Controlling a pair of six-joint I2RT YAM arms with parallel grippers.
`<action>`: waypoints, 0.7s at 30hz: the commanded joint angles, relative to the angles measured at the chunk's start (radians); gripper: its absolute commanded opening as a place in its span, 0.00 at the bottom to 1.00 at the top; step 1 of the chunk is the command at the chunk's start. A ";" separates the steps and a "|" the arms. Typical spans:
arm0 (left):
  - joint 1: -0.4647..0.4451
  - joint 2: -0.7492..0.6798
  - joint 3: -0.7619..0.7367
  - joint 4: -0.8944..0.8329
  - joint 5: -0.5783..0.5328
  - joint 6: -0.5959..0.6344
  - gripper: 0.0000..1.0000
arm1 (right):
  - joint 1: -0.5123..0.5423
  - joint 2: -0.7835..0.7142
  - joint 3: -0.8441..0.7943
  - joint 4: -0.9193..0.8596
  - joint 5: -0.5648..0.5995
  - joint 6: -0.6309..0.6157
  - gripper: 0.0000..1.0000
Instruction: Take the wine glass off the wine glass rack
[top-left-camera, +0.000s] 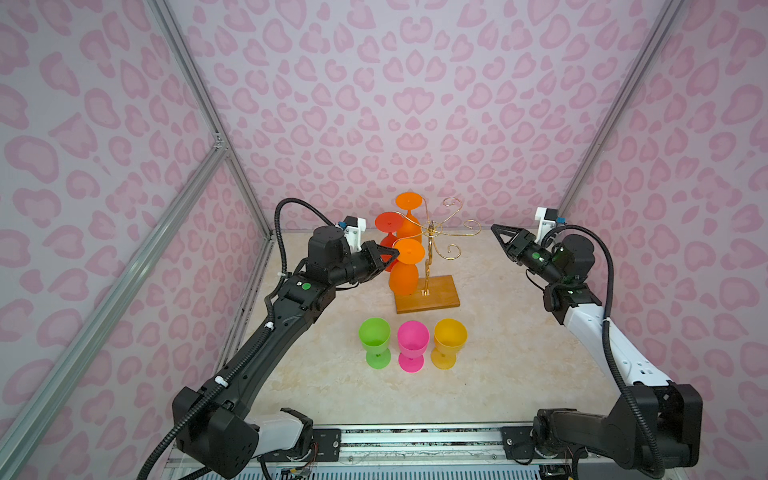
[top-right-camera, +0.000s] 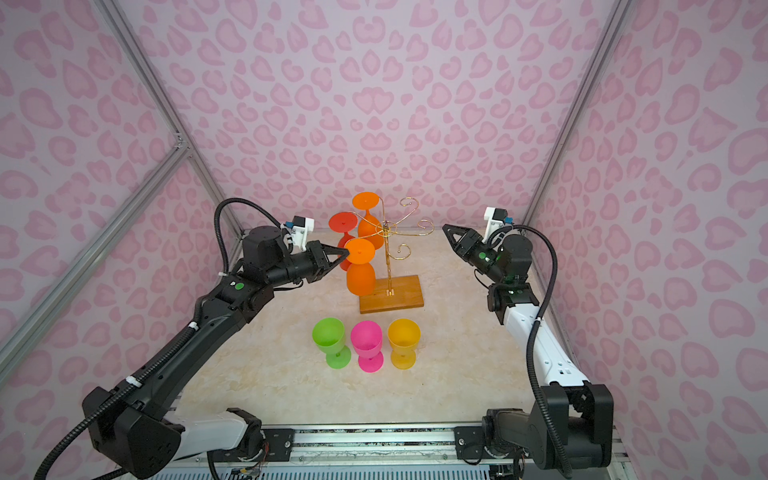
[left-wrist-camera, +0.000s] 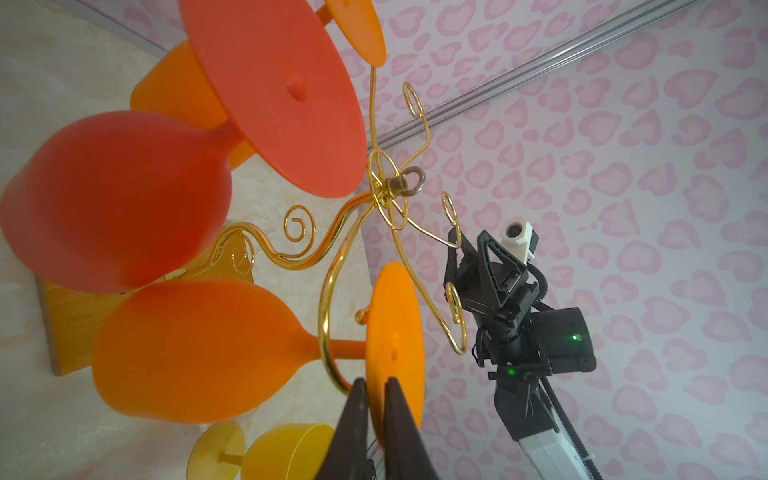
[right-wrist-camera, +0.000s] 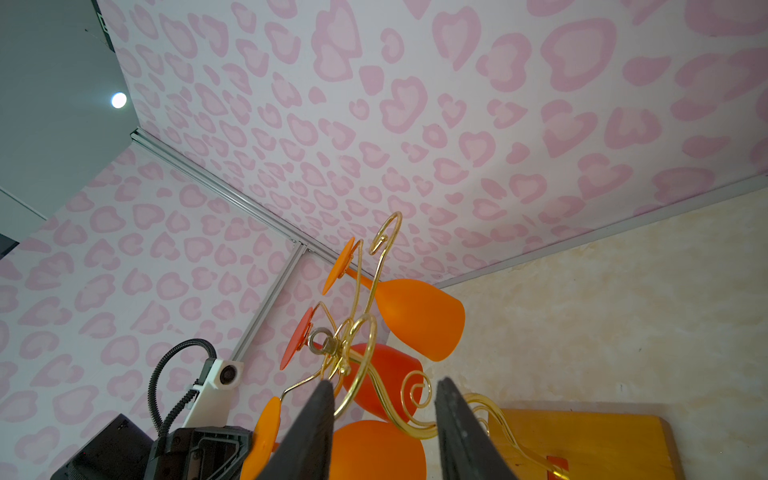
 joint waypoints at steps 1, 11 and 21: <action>0.001 -0.020 -0.011 0.057 -0.009 -0.023 0.11 | 0.001 0.005 -0.009 0.042 -0.011 0.002 0.41; 0.003 -0.038 -0.030 0.092 -0.005 -0.064 0.06 | 0.000 0.002 -0.013 0.044 -0.013 0.004 0.41; 0.010 -0.045 -0.068 0.157 0.025 -0.126 0.03 | -0.001 -0.001 -0.017 0.045 -0.014 0.005 0.41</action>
